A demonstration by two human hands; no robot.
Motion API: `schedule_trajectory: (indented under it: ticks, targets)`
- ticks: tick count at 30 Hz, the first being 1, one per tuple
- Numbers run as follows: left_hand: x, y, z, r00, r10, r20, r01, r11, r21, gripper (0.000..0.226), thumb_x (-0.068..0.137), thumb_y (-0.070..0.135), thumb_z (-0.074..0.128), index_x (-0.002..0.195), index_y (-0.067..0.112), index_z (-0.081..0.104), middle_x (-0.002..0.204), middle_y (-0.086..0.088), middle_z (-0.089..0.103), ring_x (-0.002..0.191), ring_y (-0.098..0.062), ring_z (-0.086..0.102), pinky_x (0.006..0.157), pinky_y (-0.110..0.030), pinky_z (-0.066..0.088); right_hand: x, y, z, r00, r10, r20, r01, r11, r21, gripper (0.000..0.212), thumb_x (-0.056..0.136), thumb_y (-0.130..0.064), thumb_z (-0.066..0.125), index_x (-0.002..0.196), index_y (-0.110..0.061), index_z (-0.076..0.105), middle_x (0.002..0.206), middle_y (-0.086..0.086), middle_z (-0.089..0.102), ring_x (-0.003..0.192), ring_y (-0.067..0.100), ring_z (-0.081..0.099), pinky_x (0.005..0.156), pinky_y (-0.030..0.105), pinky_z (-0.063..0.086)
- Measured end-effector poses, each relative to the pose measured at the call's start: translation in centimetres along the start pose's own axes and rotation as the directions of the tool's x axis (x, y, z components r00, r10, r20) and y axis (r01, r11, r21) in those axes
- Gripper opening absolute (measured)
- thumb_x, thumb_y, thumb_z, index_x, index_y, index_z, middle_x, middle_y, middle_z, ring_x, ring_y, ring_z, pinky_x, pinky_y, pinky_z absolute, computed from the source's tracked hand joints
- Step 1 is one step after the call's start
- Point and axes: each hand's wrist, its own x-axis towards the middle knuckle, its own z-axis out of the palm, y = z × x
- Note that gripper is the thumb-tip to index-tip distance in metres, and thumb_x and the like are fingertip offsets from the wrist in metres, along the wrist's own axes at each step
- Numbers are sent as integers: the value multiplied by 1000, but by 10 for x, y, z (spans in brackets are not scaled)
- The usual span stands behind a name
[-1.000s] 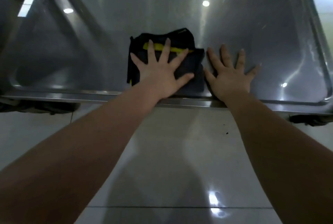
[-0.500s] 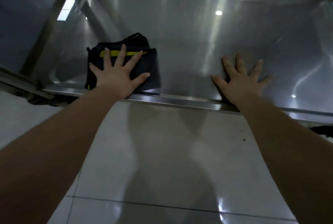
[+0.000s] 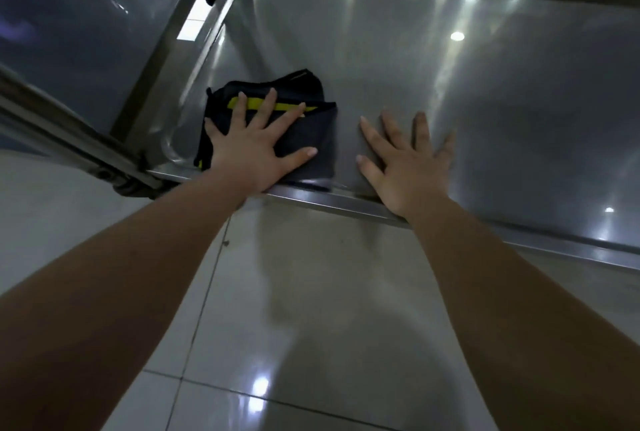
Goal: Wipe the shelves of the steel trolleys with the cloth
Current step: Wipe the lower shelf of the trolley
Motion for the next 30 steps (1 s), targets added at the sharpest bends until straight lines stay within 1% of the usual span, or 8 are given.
schedule_trajectory:
  ticks: [4, 9, 15, 17, 20, 24, 27, 30]
  targets:
    - [48, -37, -20, 996, -88, 21, 89, 995, -34, 85, 62, 100, 7, 140, 68, -3, 163, 18, -10, 150, -28, -12, 107, -76, -1, 0, -1, 3, 1000, 12, -12, -12, 1000, -25, 67, 79, -77, -8, 143, -57, -18, 161, -20, -13, 148, 36, -15, 108, 73, -7]
    - [93, -8, -28, 991, -132, 22, 132, 991, -12, 79, 71, 94, 10, 143, 65, -5, 164, 13, -9, 149, -37, -10, 102, -79, 3, 0, -3, 1, 1000, 26, -16, -27, 999, -18, 69, 79, -79, -7, 144, -58, -17, 161, -20, -13, 148, 35, -16, 108, 73, -6]
    - [80, 78, -16, 992, 126, -2, -126, 992, 14, 67, 81, 85, 11, 143, 64, -4, 164, 12, -8, 148, -38, -12, 100, -80, 0, -1, -1, -1, 999, 33, 5, -33, 999, -8, 74, 81, -78, -4, 150, -51, -1, 163, -15, -5, 149, 33, -16, 109, 71, -10]
    - [73, 62, -14, 992, 129, -18, -129, 992, -1, 69, 78, 86, 10, 142, 66, -2, 164, 14, -6, 149, -36, -10, 101, -79, 0, -1, 0, -1, 999, 31, 15, -31, 999, -14, 72, 81, -78, -4, 149, -53, -4, 163, -18, -9, 149, 32, -16, 110, 71, -9]
    - [61, 4, -18, 996, 83, -12, -83, 997, 5, 75, 71, 92, 11, 141, 68, -2, 164, 16, -6, 150, -32, -8, 104, -78, 3, -1, 1, -3, 999, 25, 23, -25, 1000, -2, 68, 81, -79, -3, 145, -58, -12, 161, -20, -13, 149, 32, -15, 110, 71, -7]
    - [22, -69, -20, 999, -1, 41, 1, 1000, 2, 76, 64, 97, 5, 133, 73, -16, 163, 17, -13, 150, -28, -12, 107, -75, 0, -1, -1, -5, 999, 26, 20, -27, 1000, 9, 67, 83, -78, 2, 146, -58, -10, 162, -21, -10, 149, 32, -13, 109, 70, -7]
    - [-15, -78, -11, 997, -23, 71, 20, 998, 55, 78, 55, 99, -9, 126, 73, -28, 161, 16, -20, 149, -30, -16, 107, -75, -1, -1, -1, -6, 999, 26, 26, -26, 1000, 4, 65, 86, -77, 6, 146, -57, -9, 162, -20, -10, 149, 32, -13, 109, 71, -7]
    - [-34, -62, -3, 996, -55, 76, 50, 997, 64, 73, 59, 96, -9, 124, 72, -32, 161, 14, -21, 149, -35, -14, 104, -77, -1, -1, -1, -8, 999, 22, 32, -22, 1000, 1, 64, 89, -75, 9, 147, -56, -9, 162, -19, -9, 149, 32, -12, 109, 72, -6]
